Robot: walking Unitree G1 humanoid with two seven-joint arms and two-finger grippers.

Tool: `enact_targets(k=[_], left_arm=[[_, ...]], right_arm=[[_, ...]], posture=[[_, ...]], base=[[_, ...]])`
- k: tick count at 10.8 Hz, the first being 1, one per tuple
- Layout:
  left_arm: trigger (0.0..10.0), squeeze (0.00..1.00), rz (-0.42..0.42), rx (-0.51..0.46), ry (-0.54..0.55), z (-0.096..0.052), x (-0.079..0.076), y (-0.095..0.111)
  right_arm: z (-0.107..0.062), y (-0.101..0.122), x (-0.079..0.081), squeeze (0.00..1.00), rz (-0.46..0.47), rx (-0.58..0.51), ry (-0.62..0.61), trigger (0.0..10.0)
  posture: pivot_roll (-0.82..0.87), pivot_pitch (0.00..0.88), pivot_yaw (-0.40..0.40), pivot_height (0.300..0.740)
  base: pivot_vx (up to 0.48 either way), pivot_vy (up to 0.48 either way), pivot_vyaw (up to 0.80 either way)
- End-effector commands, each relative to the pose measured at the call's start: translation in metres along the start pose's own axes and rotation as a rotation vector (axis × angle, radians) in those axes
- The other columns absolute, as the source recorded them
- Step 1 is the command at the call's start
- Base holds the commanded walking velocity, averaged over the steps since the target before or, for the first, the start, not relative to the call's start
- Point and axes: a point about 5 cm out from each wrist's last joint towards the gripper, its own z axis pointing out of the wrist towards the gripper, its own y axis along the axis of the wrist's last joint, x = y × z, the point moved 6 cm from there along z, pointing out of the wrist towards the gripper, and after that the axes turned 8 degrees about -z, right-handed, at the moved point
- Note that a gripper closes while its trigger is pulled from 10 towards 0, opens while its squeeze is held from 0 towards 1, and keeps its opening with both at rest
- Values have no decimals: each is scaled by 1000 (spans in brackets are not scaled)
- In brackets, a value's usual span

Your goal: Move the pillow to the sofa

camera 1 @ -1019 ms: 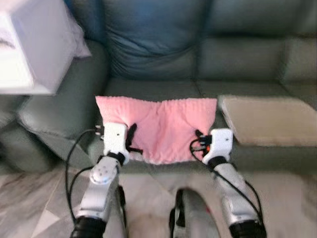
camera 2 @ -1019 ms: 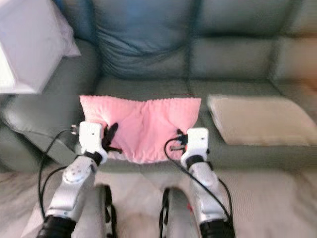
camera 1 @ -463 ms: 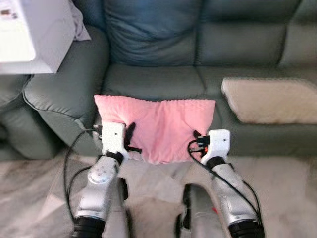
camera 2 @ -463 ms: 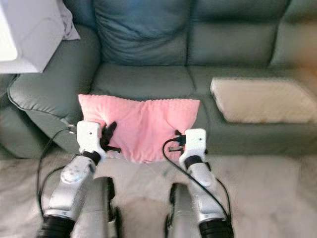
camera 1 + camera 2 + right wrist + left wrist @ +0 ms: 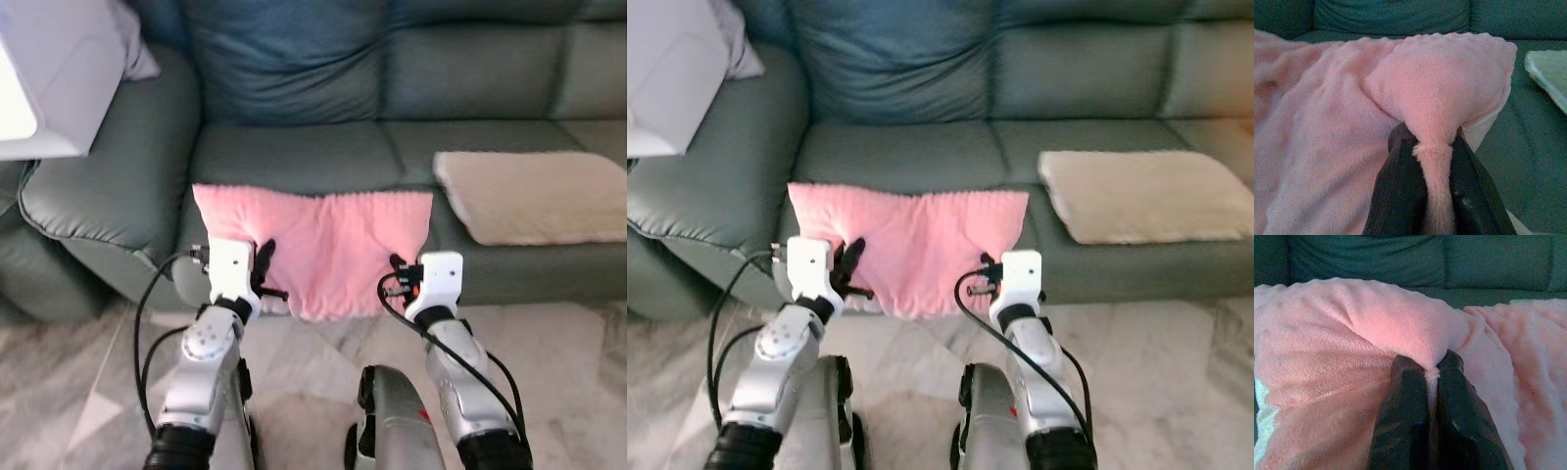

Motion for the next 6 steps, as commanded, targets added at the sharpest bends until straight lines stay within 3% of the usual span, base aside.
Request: enact_targets(k=[1, 6], left_arm=[[10000, 0, -4, -9, -29, 2, -7, 3], [10000, 0, -3, -8, -25, 3, -6, 3]], right_arm=[[1, 1, 2, 0, -8, -8, 5, 10000], [1, 0, -1, 0, -17, -8, -11, 10000]], posture=[[-37, 128, -31, 622], [-37, 125, -33, 622]], base=[[259, 0, 0], [262, 0, 0]])
